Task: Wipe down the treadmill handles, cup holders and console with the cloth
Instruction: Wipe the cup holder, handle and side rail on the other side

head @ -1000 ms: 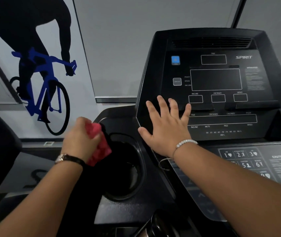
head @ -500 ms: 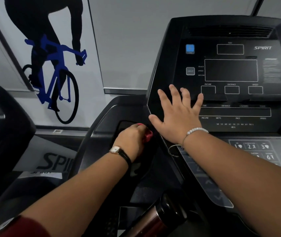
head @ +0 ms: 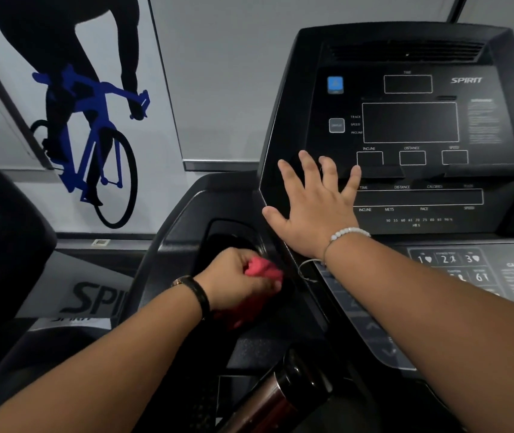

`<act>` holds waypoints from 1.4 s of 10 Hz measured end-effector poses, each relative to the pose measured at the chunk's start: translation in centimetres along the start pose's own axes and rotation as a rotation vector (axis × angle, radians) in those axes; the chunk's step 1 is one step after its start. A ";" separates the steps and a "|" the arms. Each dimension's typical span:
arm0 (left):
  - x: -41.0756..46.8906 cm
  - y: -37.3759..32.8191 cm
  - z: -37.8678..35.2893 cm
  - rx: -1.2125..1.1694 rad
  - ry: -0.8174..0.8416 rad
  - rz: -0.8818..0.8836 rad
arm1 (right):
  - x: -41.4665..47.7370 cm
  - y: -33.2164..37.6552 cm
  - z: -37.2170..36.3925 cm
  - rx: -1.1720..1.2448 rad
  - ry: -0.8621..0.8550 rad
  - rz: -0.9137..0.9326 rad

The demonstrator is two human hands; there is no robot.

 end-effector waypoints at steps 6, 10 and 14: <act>1.0 2.4 1.2 0.385 -0.076 -0.026 | -0.1 0.0 0.1 -0.016 -0.012 -0.003; 0.1 1.5 0.5 0.323 0.022 -0.172 | -0.1 0.1 0.1 -0.022 -0.014 -0.002; 1.6 -1.1 1.9 0.456 -0.278 -0.144 | 0.0 0.1 0.2 -0.017 -0.015 -0.001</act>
Point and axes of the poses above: each hand's wrist, its own x-axis towards the middle knuckle, its own z-axis out of the back of the hand, y = z × x, the point moved 9 cm from there along x, towards the middle knuckle, and after that the axes turned 10 degrees about -y, right-handed, at the moved point
